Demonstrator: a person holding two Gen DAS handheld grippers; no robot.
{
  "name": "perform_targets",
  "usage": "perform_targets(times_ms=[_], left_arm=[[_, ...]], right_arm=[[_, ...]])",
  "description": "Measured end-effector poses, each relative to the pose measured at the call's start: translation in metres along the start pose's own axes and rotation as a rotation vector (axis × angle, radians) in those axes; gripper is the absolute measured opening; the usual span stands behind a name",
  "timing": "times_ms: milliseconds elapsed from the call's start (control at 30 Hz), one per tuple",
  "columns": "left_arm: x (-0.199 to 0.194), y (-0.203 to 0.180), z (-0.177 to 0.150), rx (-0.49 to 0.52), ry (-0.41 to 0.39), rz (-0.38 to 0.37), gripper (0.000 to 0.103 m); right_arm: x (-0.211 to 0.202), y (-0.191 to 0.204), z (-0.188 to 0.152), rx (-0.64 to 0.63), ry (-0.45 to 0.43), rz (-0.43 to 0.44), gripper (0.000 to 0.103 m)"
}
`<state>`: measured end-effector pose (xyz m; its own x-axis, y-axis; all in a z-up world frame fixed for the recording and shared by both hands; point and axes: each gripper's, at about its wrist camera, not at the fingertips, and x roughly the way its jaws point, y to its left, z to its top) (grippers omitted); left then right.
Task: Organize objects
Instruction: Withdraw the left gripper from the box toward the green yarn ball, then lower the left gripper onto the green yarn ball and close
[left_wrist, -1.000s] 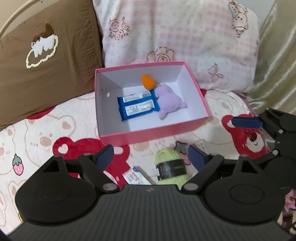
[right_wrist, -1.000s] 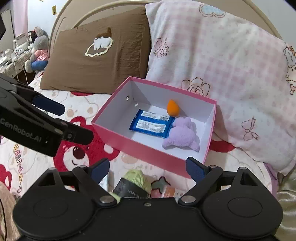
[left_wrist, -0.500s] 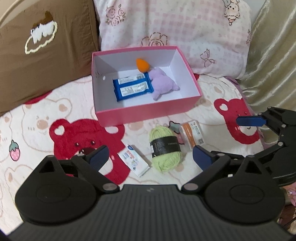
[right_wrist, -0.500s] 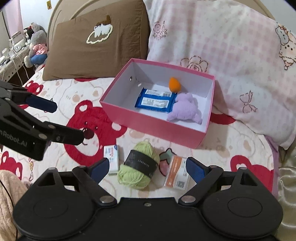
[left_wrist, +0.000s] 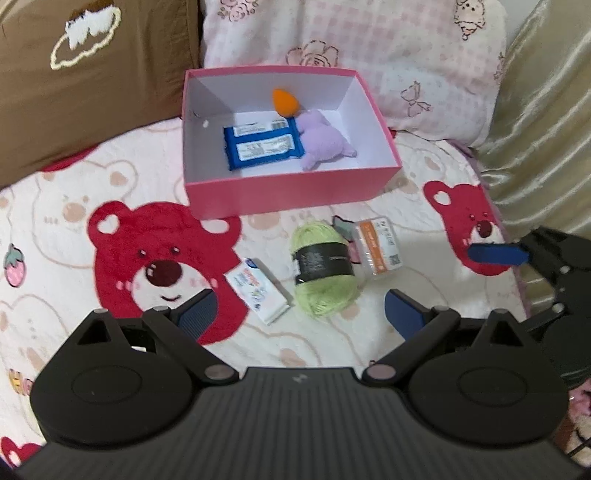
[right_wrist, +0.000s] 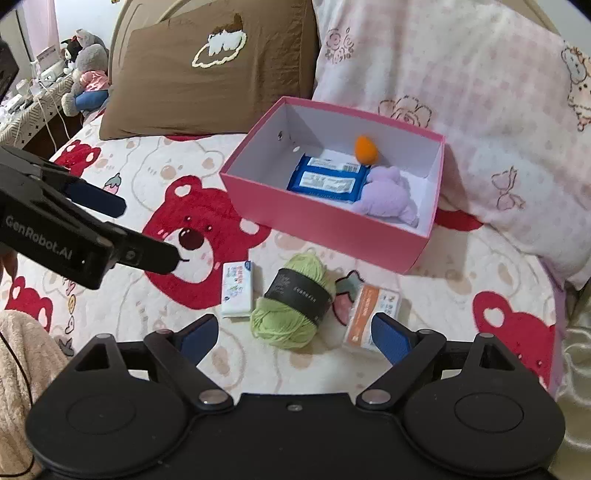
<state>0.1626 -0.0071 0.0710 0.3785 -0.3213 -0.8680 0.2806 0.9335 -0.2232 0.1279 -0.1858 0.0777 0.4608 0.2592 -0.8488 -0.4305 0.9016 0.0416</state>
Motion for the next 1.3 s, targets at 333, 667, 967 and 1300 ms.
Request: perform_targets(times_ms=[333, 667, 967, 1300], left_arm=[[0.023, 0.012, -0.022, -0.061, 0.048, -0.058, 0.098], [0.070, 0.029, -0.035, -0.130, 0.029, -0.057, 0.098], [0.100, 0.033, -0.039, -0.125, -0.057, -0.068, 0.098], [0.128, 0.033, -0.049, -0.108, -0.145, -0.096, 0.097]], right_arm=[[0.022, 0.009, -0.019, -0.010, 0.018, 0.059, 0.092], [0.049, 0.012, -0.025, -0.046, -0.028, 0.121, 0.092], [0.089, 0.002, -0.040, -0.063, -0.102, 0.172, 0.092], [0.114, 0.000, -0.046, -0.036, -0.139, 0.083, 0.092]])
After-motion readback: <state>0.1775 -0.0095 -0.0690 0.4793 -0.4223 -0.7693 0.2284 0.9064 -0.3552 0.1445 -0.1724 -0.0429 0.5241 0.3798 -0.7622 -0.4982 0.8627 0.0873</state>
